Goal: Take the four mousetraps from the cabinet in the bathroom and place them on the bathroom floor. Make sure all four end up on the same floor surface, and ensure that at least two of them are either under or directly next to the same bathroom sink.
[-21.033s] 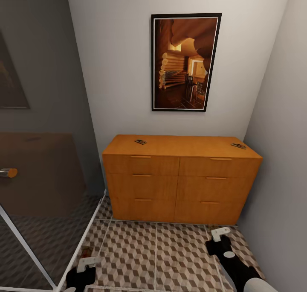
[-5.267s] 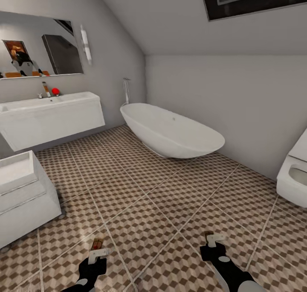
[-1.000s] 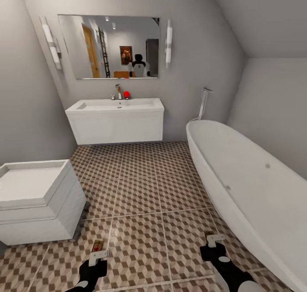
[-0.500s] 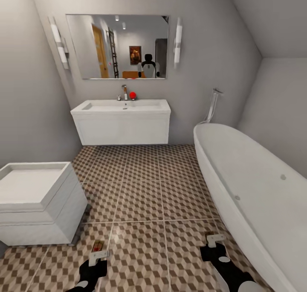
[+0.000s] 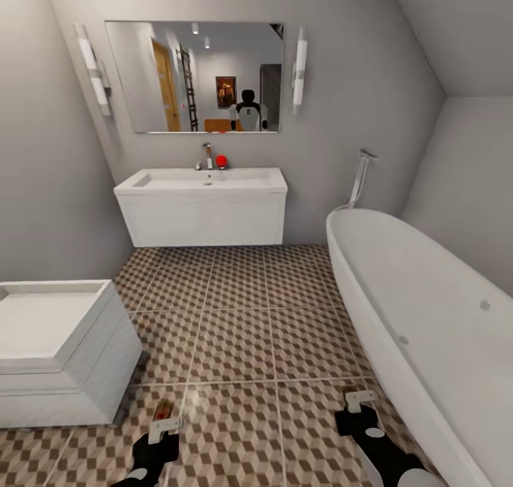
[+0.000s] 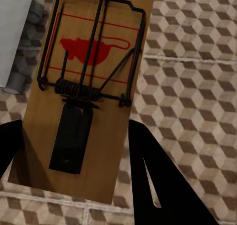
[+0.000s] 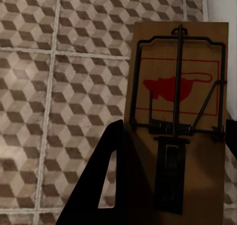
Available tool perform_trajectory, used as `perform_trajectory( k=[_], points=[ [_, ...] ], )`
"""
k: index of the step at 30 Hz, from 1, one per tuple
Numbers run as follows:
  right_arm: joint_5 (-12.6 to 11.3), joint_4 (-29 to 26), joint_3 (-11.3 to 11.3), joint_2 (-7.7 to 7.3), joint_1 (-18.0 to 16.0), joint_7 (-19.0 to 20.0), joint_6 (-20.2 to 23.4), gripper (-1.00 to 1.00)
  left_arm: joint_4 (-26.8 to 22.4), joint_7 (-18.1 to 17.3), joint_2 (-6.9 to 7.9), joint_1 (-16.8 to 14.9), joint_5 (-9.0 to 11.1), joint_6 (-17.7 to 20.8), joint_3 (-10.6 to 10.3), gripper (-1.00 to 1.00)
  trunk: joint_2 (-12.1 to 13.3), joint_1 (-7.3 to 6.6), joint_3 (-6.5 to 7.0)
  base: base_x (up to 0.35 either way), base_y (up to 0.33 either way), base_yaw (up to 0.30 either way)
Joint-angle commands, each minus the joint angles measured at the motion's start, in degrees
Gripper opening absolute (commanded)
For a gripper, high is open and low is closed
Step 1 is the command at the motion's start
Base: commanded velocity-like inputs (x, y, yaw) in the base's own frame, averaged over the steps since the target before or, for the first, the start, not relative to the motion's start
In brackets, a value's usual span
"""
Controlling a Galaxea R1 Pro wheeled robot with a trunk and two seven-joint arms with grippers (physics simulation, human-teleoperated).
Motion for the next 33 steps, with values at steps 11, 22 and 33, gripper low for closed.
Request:
perform_trajectory(
  k=[11, 22, 33],
  points=[
    [0.6, 0.1, -0.4, 0.03, -0.1, 0.0, -0.2, -1.0, 0.2, 0.3, -0.03, -0.1, 0.2, -0.3, -0.5, -1.0, 0.0, 0.02, -0.05, 0.186, -0.193, 0.044],
    [0.6, 0.1, -0.4, 0.03, -0.1, 0.0, -0.2, -1.0, 0.2, 0.3, -0.03, -0.1, 0.2, -0.3, -0.5, -1.0, 0.0, 0.02, -0.05, 0.127, 0.024, 0.216],
    [0.6, 0.1, -0.4, 0.03, -0.1, 0.0, -0.2, -1.0, 0.2, 0.3, -0.04, -0.1, 0.2, -0.3, -0.5, -1.0, 0.0, 0.02, -0.05, 0.161, 0.02, 0.103]
  ],
)
